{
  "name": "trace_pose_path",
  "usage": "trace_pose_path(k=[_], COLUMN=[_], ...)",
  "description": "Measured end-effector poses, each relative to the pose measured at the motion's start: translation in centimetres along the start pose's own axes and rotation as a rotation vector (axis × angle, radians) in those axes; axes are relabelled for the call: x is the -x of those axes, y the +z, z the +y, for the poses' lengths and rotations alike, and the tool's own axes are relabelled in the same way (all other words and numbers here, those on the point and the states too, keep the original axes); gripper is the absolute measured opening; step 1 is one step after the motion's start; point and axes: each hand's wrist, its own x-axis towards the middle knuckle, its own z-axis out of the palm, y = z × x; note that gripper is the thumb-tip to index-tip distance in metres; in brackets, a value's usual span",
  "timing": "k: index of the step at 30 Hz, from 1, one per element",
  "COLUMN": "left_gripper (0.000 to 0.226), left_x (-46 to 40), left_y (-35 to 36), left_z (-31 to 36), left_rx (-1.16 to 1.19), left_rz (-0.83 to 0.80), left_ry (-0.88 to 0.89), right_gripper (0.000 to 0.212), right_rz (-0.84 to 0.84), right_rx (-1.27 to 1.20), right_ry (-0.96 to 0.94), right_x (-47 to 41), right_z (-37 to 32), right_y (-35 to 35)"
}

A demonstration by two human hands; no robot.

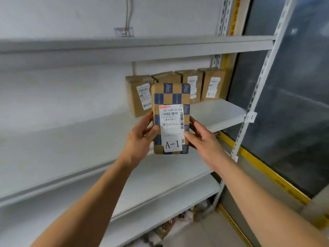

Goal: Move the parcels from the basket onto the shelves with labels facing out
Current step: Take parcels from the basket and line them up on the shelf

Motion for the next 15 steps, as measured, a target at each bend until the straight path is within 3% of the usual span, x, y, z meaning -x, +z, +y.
trace_pose_path(k=[9,15], left_gripper=[0.053,0.052], left_x=[-0.7,-3.0], left_y=[-7.8,-12.2], left_z=[0.0,-1.8], left_rx=[-0.099,-0.171], left_rz=[0.286,0.410], left_ry=[-0.085,-0.139], right_gripper=[0.053,0.060], right_rz=[-0.196,-0.191], right_rx=[0.031,0.036], right_ry=[-0.063,-0.041], right_x=[-9.4,-14.8], right_z=[-0.4,0.1], right_y=[8.6,14.3])
